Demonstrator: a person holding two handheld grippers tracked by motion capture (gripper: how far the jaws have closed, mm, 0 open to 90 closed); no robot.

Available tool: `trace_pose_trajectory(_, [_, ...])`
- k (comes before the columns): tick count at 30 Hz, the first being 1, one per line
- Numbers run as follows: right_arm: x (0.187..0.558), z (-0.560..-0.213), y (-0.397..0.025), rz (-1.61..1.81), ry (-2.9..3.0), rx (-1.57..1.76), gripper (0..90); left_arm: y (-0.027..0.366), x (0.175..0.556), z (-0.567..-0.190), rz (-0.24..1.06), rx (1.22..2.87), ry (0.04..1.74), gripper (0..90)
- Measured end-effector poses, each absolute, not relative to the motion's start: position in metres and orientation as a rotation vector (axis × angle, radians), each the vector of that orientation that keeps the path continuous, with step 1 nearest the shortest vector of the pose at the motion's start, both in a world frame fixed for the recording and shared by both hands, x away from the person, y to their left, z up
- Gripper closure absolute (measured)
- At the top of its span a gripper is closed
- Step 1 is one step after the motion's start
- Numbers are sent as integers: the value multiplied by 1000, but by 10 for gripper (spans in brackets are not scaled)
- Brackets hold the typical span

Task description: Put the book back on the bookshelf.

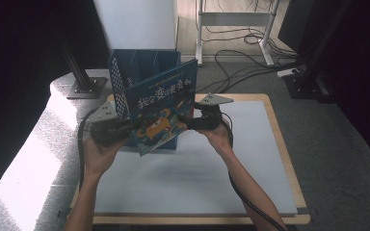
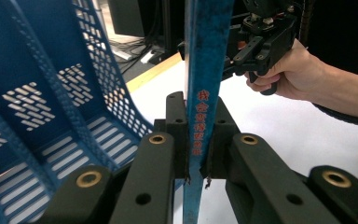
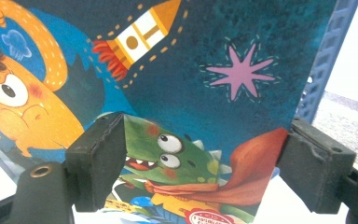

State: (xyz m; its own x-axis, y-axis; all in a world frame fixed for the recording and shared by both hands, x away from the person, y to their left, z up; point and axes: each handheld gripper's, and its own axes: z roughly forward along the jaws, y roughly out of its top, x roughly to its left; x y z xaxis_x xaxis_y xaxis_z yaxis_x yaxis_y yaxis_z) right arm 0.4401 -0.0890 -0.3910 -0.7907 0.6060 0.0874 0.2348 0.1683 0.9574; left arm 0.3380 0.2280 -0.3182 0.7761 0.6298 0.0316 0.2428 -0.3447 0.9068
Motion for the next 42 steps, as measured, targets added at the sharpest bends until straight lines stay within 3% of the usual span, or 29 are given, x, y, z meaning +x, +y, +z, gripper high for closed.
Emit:
trace_pose_trajectory(20, [451,-394,-46,1696,2152,710,207,262,323,-330,532,1881,739,831])
trace_pose_trajectory(26, [445,-394,-51,1673,2114,710,278,261,320,-328,584,1887,759,832])
trace_pose_trajectory(33, [439,-394,-41,1703,2190,646,558,260,323,-329,593,1869,785,833])
trace_pose_trajectory(42, [435,-401,-17,1640,2253,618,562,255,333,-334,588,1835,802,833])
